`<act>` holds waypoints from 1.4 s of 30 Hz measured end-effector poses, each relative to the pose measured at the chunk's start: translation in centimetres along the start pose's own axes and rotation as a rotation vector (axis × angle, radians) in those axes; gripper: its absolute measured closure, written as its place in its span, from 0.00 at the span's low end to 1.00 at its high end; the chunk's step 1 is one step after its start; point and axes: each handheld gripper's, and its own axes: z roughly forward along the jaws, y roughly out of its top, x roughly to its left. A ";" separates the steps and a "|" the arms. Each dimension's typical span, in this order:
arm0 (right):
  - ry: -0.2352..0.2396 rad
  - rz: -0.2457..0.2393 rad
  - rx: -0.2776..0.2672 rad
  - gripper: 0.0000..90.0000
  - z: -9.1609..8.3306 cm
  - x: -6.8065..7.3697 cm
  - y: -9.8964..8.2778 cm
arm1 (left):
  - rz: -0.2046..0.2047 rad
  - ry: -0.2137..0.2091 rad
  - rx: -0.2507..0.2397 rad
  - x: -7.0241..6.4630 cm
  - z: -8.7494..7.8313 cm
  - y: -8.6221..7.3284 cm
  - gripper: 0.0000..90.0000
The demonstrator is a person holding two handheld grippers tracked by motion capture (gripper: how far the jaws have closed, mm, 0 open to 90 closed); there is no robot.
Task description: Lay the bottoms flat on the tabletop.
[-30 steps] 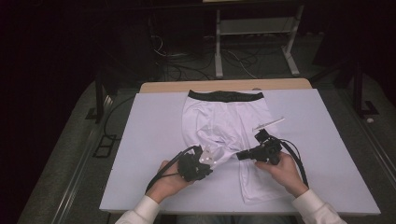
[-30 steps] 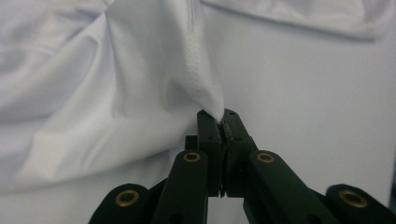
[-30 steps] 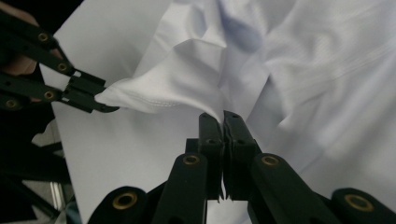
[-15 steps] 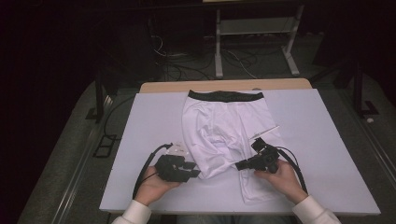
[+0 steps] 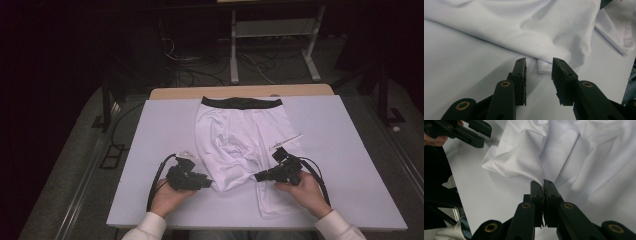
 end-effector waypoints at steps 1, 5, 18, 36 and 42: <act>0.000 0.000 0.001 0.96 0.0 0.0 0.0 | -0.007 -0.005 0.004 0.0 0.2 0.0 0.71; 0.002 -0.003 0.001 0.96 0.1 0.1 0.0 | -0.027 -0.018 0.022 0.0 1.0 0.2 0.71; 0.004 -0.018 0.009 0.96 0.2 0.5 0.1 | -0.034 -0.001 0.039 -0.8 1.9 0.5 0.98; 0.038 -0.111 0.068 0.96 2.2 3.6 0.4 | -0.004 0.100 0.031 0.2 -3.6 -1.9 0.99; 0.054 -0.155 0.105 0.96 3.3 5.8 0.6 | 0.008 0.153 0.007 0.0 -6.8 -3.3 0.99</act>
